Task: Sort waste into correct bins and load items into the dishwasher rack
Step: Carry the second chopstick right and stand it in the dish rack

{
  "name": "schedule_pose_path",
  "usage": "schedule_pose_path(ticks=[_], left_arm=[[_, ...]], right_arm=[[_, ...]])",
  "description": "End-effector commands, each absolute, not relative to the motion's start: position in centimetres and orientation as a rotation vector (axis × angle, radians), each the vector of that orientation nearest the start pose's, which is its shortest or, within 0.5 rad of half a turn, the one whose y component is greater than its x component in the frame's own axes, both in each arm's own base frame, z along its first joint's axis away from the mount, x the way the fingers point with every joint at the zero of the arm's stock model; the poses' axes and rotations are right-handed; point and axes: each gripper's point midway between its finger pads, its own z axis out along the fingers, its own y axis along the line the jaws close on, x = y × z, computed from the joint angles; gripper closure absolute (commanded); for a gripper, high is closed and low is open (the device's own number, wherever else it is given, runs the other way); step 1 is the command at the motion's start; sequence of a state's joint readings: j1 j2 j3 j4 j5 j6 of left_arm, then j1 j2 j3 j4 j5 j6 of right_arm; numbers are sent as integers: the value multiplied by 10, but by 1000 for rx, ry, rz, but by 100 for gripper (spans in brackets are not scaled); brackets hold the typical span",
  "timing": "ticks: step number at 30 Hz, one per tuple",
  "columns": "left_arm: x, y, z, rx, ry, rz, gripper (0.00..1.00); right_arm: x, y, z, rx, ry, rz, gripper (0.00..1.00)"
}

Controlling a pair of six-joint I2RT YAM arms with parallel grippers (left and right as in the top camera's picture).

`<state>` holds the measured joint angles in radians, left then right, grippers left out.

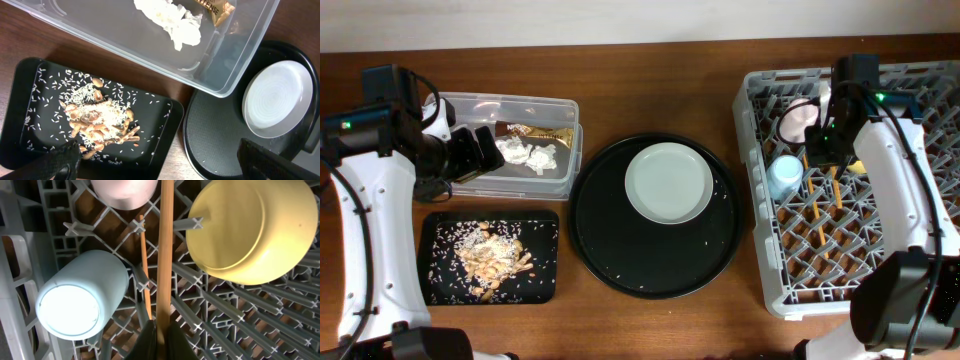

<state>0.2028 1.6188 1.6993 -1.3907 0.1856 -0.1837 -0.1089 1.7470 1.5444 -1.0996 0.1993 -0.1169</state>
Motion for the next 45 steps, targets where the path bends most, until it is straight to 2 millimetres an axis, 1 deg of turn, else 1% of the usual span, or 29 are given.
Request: schedule_pose_path(ticks=[1, 6, 10, 13, 14, 15, 20, 22, 23, 24, 25, 26, 27, 29, 30, 33, 34, 36, 37, 40, 41, 43, 44, 45], left_arm=[[333, 37, 228, -528, 2799, -262, 1], [333, 37, 228, -528, 2799, -262, 1], [333, 37, 228, -527, 2798, -262, 1], [333, 37, 228, -527, 2798, -262, 1], [333, 37, 228, -527, 2798, -262, 1], [333, 37, 228, -527, 2798, -262, 1], [333, 37, 228, -528, 2799, -263, 0], [333, 37, 228, -527, 2798, -262, 1], [333, 37, 228, -528, 2799, -262, 0], [333, 37, 228, -528, 2799, -262, 1], [333, 37, 228, -528, 2799, -263, 1], [333, 37, 228, -528, 2799, -262, 1], [333, 37, 228, -528, 2799, -262, 1], [333, 37, 228, -528, 2799, -263, 1], [333, 37, 228, -527, 2798, -262, 1], [333, 37, 228, -528, 2799, -262, 1], [333, 37, 228, -528, 2799, -262, 1], [333, 37, 228, -527, 2798, -262, 0], [333, 37, 228, -528, 2799, -262, 1], [333, 37, 228, -528, 2799, -262, 1], [333, 37, 228, -528, 2799, -262, 1], [333, 37, 228, -528, 2799, -263, 1], [333, 37, 228, -528, 2799, -262, 1], [333, 37, 228, -528, 2799, -263, 1]], right_arm=[[377, -79, 133, 27, 2926, -322, 96], [375, -88, 115, 61, 2979, -321, 96], [373, -97, 109, 105, 2991, -317, 96], [374, -98, 109, 110, 2988, -311, 96], [374, -98, 109, 111, 2986, -311, 83], [374, -98, 109, 111, 2986, -311, 73], [376, -92, 108, 105, 2987, -256, 72], [375, -91, 108, 105, 2990, -255, 68], [375, -90, 108, 105, 2990, -241, 68], [375, -85, 107, 114, 2991, -199, 67], [376, -79, 107, 158, 2987, -152, 63], [377, -69, 106, 231, 2979, -58, 58], [378, -59, 106, 245, 2980, 30, 55], [372, -33, 107, 236, 2997, 249, 53], [370, -27, 108, 235, 3001, 302, 52], [361, 4, 116, 238, 3003, 585, 52], [359, 10, 118, 242, 3001, 637, 51], [356, 16, 120, 248, 3005, 692, 50], [355, 15, 120, 248, 3009, 683, 49], [355, 4, 115, 250, 3030, 581, 49], [356, 5, 116, 247, 3022, 590, 49], [357, 18, 122, 237, 2998, 698, 49], [356, 28, 125, 211, 2984, 771, 49], [355, 43, 131, 152, 2964, 866, 49]])
